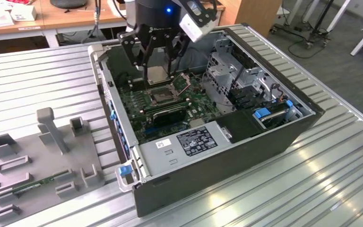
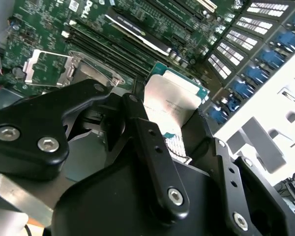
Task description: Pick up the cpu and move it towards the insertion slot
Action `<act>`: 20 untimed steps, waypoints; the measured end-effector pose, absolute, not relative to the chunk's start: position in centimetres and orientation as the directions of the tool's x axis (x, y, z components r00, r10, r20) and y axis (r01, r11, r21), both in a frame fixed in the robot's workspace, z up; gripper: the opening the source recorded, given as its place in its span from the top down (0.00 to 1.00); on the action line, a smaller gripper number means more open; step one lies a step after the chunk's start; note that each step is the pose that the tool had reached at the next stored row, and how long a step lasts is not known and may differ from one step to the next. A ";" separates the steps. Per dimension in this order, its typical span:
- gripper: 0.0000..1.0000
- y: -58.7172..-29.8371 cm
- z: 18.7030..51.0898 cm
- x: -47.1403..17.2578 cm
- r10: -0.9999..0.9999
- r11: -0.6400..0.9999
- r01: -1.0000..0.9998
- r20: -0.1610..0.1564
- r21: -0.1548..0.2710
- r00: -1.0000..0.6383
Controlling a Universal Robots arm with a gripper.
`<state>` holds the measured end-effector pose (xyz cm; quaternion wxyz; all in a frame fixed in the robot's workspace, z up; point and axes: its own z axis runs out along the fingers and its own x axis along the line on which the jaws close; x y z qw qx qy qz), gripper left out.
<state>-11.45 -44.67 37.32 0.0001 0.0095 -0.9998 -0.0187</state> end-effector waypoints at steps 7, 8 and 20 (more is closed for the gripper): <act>0.45 -44.7 37.3 -9.9 -0.019 0.999 -0.019 0.000 0.038 -1.000; 0.45 -44.7 37.3 -9.6 -0.019 0.999 -0.019 0.000 0.038 -1.000; 0.45 -44.7 37.3 -8.8 -0.019 0.999 -0.019 0.000 0.038 -1.000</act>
